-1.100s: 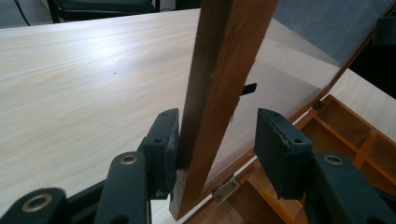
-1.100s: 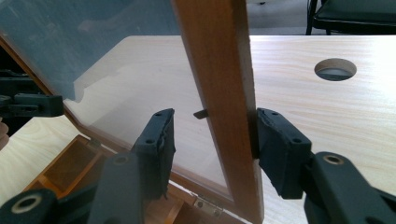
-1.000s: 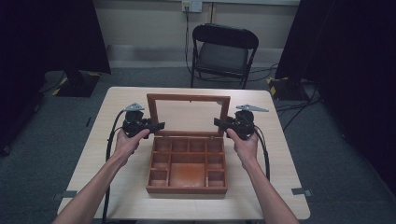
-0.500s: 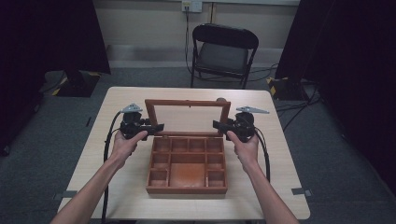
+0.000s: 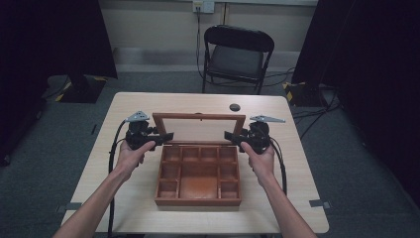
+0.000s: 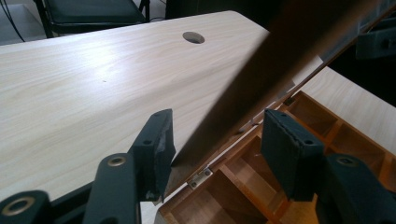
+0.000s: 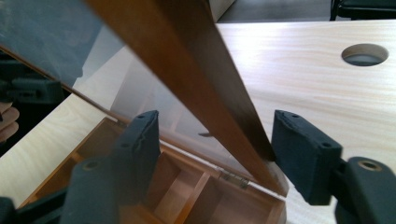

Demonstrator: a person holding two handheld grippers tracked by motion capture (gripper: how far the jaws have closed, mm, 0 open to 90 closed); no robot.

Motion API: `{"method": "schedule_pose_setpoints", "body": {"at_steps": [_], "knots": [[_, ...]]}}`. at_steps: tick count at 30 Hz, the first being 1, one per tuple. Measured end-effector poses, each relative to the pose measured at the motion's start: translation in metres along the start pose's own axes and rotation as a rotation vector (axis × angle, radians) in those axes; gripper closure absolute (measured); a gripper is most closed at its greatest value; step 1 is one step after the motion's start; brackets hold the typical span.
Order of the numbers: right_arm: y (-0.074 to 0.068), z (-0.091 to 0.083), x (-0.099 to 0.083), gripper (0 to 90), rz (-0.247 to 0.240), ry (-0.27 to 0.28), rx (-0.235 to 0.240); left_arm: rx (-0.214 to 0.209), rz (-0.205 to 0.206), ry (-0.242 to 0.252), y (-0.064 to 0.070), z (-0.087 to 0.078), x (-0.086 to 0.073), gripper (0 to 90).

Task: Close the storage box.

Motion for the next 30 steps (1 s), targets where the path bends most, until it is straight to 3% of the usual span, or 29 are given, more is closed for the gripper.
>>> {"method": "schedule_pose_setpoints", "body": {"at_steps": [12,15,19,30], "knots": [[-0.004,-0.009,-0.008,30.7,-0.015,-0.017,0.001,-0.020,-0.033,-0.009,0.007,-0.008,-0.003,40.1],[-0.006,-0.011,-0.010,30.0,-0.026,-0.017,-0.004,-0.021,-0.046,0.009,0.010,-0.011,-0.004,37.9],[-0.007,-0.014,-0.013,28.9,-0.014,-0.027,-0.001,-0.013,-0.043,0.009,0.014,-0.012,-0.005,33.8],[-0.009,-0.020,-0.023,29.0,-0.009,-0.050,0.010,0.009,-0.005,-0.061,0.017,-0.018,-0.010,23.7]]}}
Point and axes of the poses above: each handheld gripper's, and its own axes: z roughly forward along the jaws, x roughly out of its top, y roughly to its right, the point moved 7 cm from there along z, roughly forward along the jaws, and after that the axes turned 1 degree about -z, right-handed, at the moved point
